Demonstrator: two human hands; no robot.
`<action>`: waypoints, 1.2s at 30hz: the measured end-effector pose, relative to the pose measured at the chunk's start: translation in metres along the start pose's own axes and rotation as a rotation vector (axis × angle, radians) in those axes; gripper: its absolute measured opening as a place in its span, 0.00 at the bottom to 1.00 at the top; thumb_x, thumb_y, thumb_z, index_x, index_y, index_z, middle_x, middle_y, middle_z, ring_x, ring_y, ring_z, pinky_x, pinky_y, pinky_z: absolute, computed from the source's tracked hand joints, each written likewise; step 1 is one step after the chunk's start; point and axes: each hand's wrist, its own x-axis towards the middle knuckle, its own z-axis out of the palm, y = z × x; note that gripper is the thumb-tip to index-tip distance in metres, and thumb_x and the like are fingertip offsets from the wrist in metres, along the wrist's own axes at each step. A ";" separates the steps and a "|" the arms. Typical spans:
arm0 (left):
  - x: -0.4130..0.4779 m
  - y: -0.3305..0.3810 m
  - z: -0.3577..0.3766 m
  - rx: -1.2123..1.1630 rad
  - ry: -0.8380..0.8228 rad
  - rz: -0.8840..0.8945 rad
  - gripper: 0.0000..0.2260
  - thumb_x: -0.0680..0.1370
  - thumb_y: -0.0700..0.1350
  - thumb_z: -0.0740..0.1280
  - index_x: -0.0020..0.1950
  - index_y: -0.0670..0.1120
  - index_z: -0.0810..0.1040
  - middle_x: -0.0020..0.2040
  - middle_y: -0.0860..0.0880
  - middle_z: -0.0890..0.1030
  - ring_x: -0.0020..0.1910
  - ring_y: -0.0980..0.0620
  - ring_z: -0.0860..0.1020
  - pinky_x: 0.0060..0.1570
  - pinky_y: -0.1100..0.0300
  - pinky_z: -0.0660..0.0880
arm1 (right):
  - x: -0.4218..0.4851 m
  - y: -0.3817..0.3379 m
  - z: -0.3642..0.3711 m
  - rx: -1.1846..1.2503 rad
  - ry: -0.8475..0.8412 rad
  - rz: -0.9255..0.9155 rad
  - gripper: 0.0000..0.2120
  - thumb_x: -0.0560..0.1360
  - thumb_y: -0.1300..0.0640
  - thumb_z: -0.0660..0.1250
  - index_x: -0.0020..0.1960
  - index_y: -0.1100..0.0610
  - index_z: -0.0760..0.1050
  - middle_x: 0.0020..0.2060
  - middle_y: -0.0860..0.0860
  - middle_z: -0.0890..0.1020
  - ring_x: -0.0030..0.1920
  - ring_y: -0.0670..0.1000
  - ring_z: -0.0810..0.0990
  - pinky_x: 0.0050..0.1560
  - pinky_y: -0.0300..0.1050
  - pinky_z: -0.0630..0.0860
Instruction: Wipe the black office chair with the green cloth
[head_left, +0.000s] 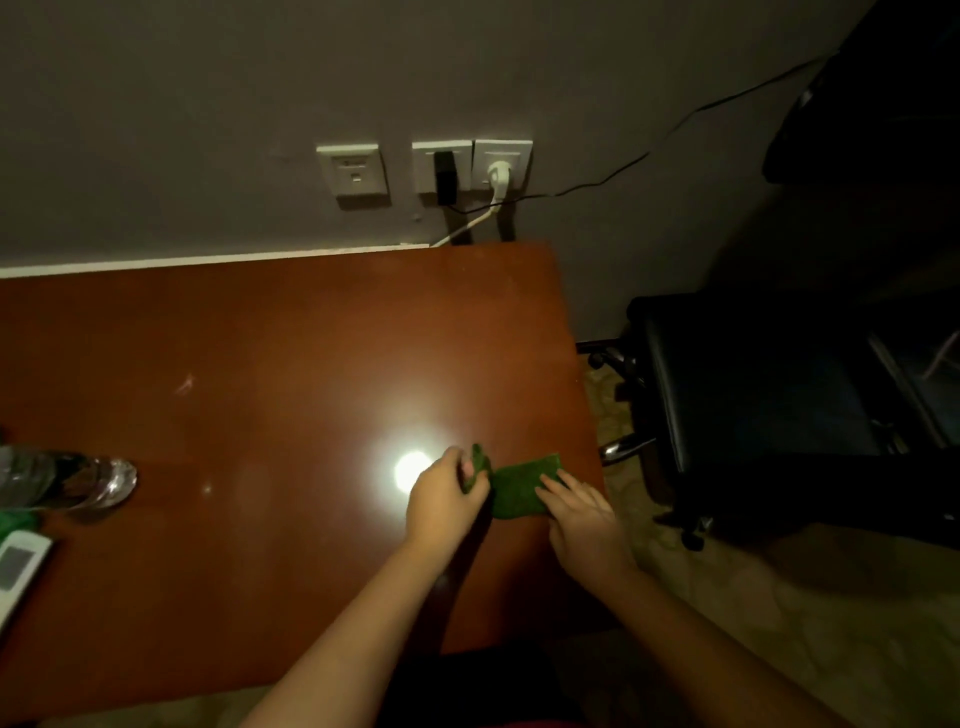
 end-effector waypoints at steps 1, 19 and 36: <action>0.001 0.010 0.005 0.001 -0.025 0.066 0.08 0.75 0.46 0.70 0.42 0.46 0.72 0.34 0.51 0.77 0.32 0.52 0.74 0.34 0.60 0.65 | -0.004 0.005 -0.003 0.017 0.038 0.029 0.24 0.74 0.64 0.63 0.70 0.56 0.72 0.71 0.49 0.70 0.75 0.51 0.63 0.74 0.50 0.57; -0.016 -0.039 0.069 0.742 -0.517 0.400 0.28 0.83 0.50 0.52 0.80 0.49 0.42 0.80 0.52 0.41 0.79 0.54 0.41 0.76 0.47 0.42 | -0.006 0.015 0.007 0.044 -0.091 0.017 0.33 0.77 0.65 0.54 0.79 0.52 0.50 0.79 0.47 0.50 0.78 0.46 0.47 0.75 0.45 0.45; -0.071 -0.062 0.048 0.676 -0.604 0.353 0.27 0.84 0.48 0.53 0.81 0.51 0.45 0.81 0.53 0.44 0.79 0.55 0.43 0.77 0.47 0.42 | -0.063 -0.010 0.050 0.044 -0.261 0.065 0.40 0.74 0.68 0.57 0.80 0.50 0.45 0.78 0.44 0.44 0.78 0.45 0.44 0.76 0.46 0.45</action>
